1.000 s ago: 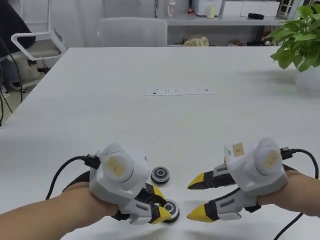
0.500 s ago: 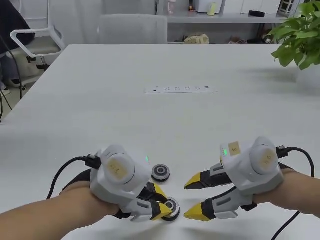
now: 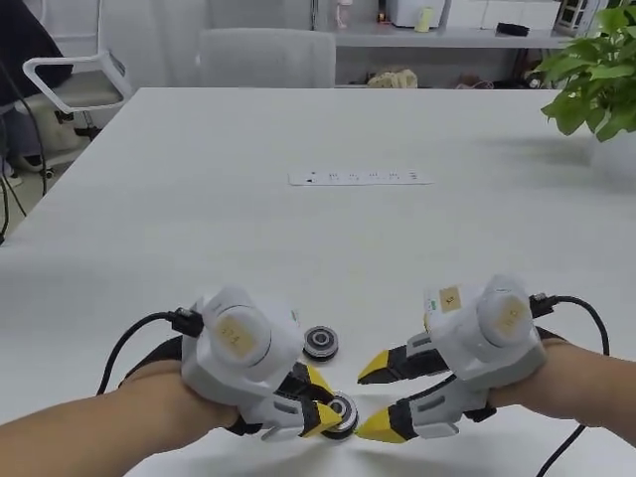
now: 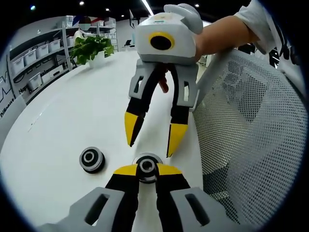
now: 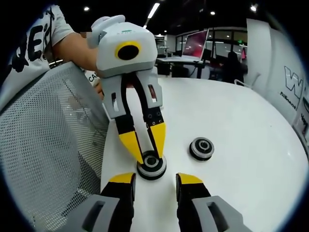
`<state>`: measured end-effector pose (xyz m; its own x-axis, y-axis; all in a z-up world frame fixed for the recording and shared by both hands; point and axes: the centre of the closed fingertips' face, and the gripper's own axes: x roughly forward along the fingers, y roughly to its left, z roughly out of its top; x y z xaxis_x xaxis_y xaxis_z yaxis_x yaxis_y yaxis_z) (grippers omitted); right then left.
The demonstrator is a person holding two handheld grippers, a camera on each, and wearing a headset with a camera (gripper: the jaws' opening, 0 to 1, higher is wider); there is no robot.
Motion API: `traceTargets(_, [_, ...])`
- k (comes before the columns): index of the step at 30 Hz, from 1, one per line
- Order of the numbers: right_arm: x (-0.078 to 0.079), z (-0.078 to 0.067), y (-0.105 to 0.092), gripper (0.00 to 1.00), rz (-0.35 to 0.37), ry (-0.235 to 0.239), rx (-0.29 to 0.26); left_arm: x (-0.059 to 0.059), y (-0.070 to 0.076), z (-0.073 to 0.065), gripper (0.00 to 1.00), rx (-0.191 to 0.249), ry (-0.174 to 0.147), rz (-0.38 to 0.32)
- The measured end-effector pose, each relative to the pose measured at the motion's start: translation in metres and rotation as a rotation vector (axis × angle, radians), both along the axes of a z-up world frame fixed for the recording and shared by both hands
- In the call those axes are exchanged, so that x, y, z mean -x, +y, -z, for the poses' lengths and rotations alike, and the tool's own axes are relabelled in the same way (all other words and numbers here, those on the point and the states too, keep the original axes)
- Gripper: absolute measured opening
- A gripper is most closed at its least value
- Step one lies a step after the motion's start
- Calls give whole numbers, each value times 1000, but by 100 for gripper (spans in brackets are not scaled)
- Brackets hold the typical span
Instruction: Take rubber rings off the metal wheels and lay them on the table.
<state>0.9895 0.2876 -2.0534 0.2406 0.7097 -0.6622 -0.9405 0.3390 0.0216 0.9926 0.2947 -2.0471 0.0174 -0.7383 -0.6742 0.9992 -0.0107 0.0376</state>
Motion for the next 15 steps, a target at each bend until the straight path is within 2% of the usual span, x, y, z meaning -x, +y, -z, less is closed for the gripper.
traceTargets(11, [0,9,7,28,23,54,-14,0,0,0,8,4,3,-7])
traceTargets(15, [0,11,10,26,24,60,-11,0,0,0,8,5,4,-9])
